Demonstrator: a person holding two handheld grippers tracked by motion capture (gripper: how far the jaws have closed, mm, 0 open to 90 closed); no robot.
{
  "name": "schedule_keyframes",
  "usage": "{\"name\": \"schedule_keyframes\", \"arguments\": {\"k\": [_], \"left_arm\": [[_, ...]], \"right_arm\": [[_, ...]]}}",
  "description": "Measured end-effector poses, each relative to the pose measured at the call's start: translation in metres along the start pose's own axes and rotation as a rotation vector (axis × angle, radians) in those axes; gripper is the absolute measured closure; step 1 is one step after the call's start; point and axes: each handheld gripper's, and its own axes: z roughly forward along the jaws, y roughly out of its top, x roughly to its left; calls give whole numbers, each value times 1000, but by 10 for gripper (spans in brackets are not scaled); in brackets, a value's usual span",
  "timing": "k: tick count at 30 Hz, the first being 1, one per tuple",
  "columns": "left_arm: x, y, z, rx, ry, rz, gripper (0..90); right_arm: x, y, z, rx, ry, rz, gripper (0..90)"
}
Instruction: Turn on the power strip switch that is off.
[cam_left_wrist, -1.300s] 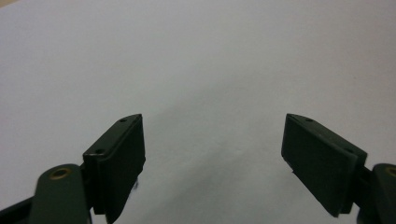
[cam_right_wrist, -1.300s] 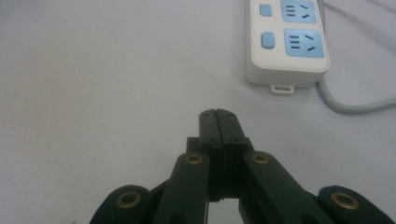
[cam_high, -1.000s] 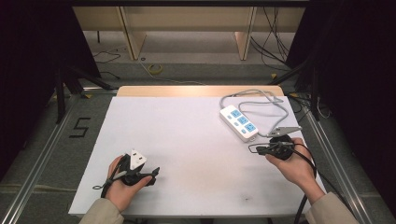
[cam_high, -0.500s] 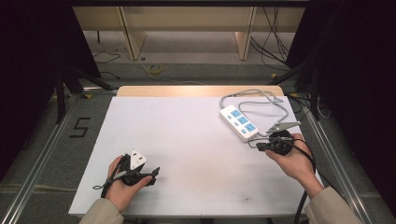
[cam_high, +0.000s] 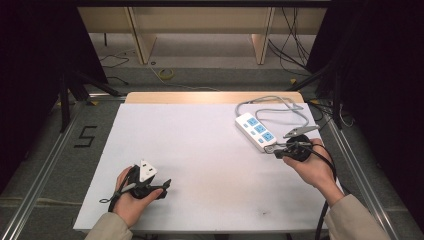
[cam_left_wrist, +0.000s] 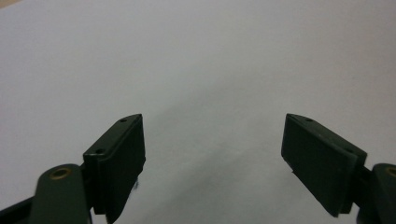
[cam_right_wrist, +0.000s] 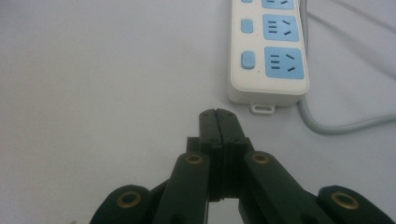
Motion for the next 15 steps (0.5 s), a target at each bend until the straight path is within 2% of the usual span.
{"name": "schedule_keyframes", "arguments": {"k": [15], "left_arm": [[0, 0, 0, 0, 0, 0, 215]], "right_arm": [[-6, 9, 2, 21, -10, 4, 900]]}}
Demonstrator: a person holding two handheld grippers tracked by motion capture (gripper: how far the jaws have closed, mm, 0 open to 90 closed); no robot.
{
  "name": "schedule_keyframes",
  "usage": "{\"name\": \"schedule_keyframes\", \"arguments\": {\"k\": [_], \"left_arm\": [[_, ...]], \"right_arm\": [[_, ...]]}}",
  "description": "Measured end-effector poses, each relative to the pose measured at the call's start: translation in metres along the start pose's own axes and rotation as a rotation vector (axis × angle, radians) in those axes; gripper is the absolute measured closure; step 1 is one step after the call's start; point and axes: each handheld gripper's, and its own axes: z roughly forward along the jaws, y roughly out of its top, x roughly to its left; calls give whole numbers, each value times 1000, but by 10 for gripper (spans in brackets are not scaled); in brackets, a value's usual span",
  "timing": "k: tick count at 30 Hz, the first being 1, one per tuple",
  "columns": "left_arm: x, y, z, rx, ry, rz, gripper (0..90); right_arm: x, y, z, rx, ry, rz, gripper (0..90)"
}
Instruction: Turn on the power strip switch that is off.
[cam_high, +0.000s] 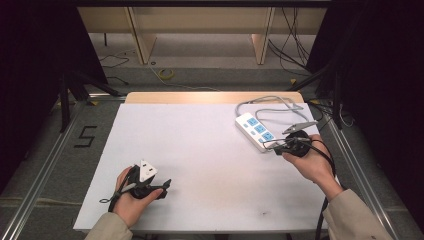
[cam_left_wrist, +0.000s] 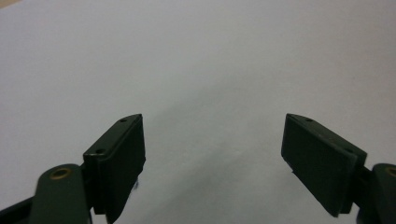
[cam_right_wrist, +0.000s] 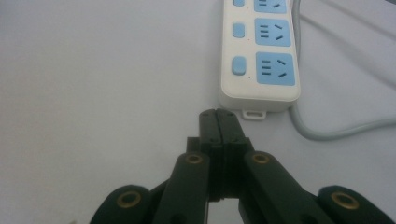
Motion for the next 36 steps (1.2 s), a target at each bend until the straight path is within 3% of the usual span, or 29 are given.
{"name": "schedule_keyframes", "arguments": {"k": [36], "left_arm": [[0, 0, 0, -1, 2, 8, 216]], "right_arm": [[-12, 21, 8, 31, -17, -2, 900]]}}
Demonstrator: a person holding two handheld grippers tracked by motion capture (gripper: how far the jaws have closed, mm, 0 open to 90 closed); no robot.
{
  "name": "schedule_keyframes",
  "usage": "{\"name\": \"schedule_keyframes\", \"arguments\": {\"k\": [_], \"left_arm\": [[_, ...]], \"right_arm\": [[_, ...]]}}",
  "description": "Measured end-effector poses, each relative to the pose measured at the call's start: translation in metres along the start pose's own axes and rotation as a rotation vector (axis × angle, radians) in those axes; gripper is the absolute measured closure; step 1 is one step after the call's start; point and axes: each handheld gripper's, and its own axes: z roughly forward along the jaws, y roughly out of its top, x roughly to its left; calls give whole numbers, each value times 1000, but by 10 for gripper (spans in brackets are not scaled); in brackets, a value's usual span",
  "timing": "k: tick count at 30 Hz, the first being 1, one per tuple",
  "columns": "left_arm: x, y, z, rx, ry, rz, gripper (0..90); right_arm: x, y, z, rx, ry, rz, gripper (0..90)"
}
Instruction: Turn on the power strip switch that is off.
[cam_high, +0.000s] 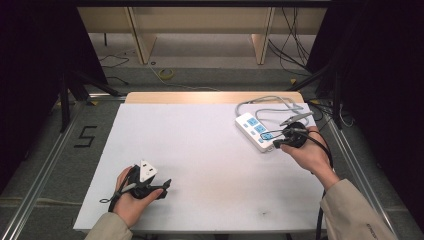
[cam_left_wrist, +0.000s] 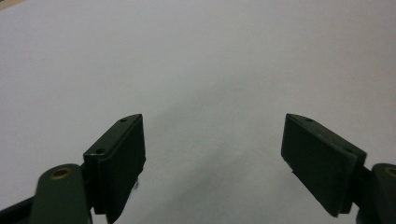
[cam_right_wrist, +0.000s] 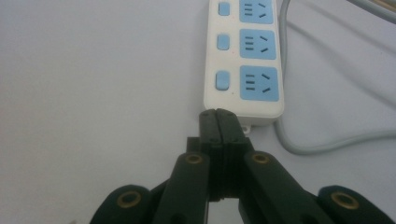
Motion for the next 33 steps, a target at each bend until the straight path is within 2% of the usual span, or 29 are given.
{"name": "schedule_keyframes", "arguments": {"k": [33], "left_arm": [[0, 0, -1, -2, 1, -1, 217]], "right_arm": [[-10, 19, 7, 31, -21, 7, 900]]}}
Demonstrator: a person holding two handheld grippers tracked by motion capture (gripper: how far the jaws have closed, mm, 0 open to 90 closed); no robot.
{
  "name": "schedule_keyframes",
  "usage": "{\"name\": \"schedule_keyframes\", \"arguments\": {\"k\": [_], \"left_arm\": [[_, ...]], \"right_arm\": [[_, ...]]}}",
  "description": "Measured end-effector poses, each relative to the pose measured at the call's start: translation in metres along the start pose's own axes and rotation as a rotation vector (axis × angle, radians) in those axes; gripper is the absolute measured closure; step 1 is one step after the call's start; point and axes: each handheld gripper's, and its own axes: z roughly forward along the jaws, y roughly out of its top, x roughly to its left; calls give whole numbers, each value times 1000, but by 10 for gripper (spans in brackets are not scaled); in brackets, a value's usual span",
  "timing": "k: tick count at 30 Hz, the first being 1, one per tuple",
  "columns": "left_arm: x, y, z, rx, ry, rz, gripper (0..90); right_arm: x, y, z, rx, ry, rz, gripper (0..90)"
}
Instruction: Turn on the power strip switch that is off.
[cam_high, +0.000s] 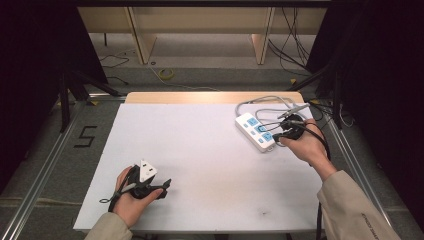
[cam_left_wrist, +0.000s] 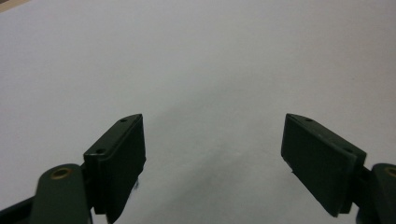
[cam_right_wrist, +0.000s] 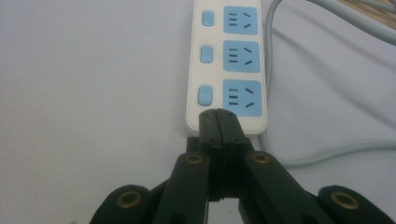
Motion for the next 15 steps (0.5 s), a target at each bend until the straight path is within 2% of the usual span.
{"name": "schedule_keyframes", "arguments": {"k": [15], "left_arm": [[0, 0, 0, -2, 0, -1, 217]], "right_arm": [[-3, 7, 5, 15, -5, 4, 900]]}}
